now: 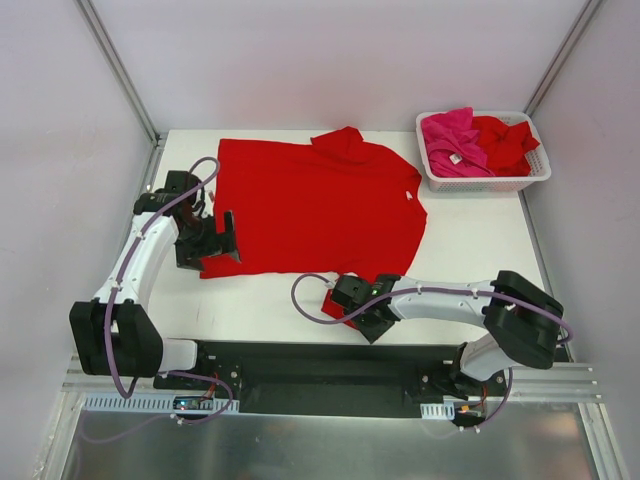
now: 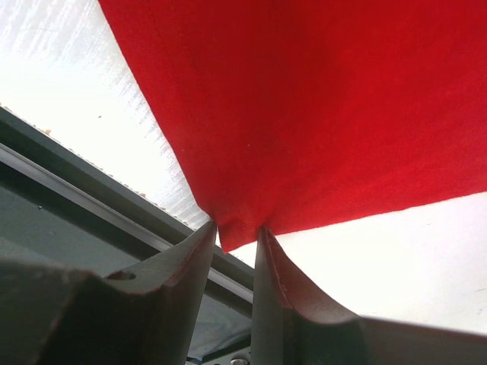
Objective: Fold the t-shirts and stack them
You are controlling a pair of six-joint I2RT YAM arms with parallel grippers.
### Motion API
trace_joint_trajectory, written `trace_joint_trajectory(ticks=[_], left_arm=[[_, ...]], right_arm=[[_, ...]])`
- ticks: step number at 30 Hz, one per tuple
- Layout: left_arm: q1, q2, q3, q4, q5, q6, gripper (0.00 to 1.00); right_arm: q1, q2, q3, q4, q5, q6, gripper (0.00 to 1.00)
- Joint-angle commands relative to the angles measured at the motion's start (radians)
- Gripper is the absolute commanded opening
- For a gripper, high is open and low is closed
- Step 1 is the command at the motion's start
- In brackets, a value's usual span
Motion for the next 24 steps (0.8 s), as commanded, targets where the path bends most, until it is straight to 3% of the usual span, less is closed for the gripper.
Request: trace_joint_trajectory(ticks=[1, 9, 17, 20, 24], left_arm=[[0.003, 0.036, -0.002, -0.008, -0.136, 0.036, 0.99], [-0.008, 0.208, 0.015, -0.034, -0.309, -0.002, 0.99], [-0.025, 0.170, -0.054, 0.059, -0.489, -0.004, 0.99], [-0.023, 0.121, -0.129, 0.168, -0.487, 0.024, 0.99], [0.003, 0.081, -0.172, 0.250, -0.357, 0.029, 0.99]], right_arm=[[0.005, 0.026, 0.012, -0.028, 0.029, -0.003, 0.31], [0.005, 0.017, 0.051, -0.070, 0.033, -0.015, 0.32], [0.008, 0.017, 0.062, -0.080, 0.022, -0.013, 0.33], [0.010, 0.019, 0.065, -0.083, 0.021, -0.015, 0.33], [0.013, 0.020, 0.071, -0.088, 0.021, -0.020, 0.34]])
